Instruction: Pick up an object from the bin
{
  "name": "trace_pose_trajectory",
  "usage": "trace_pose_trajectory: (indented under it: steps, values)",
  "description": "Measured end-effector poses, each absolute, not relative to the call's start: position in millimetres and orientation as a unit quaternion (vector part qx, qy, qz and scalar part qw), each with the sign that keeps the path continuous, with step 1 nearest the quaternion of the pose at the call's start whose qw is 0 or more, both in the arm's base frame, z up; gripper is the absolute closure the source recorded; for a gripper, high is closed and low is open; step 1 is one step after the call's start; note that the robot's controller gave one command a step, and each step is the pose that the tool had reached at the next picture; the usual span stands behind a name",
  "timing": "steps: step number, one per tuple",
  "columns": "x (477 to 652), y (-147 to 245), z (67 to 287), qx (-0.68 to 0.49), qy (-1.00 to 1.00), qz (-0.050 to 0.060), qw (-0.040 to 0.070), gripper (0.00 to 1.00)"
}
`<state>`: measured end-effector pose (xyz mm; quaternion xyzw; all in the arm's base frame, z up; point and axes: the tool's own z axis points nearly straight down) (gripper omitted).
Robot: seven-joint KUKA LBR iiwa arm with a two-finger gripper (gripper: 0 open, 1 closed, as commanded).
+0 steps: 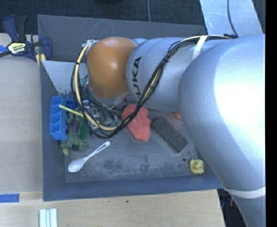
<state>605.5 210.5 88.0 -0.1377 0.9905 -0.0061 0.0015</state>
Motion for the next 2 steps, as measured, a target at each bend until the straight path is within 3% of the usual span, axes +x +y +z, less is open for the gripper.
trace_pose_trajectory:
  steps: [2]
  values:
    - [601.8,203,232,-0.186,0.982,-0.003,0.006,1.0]
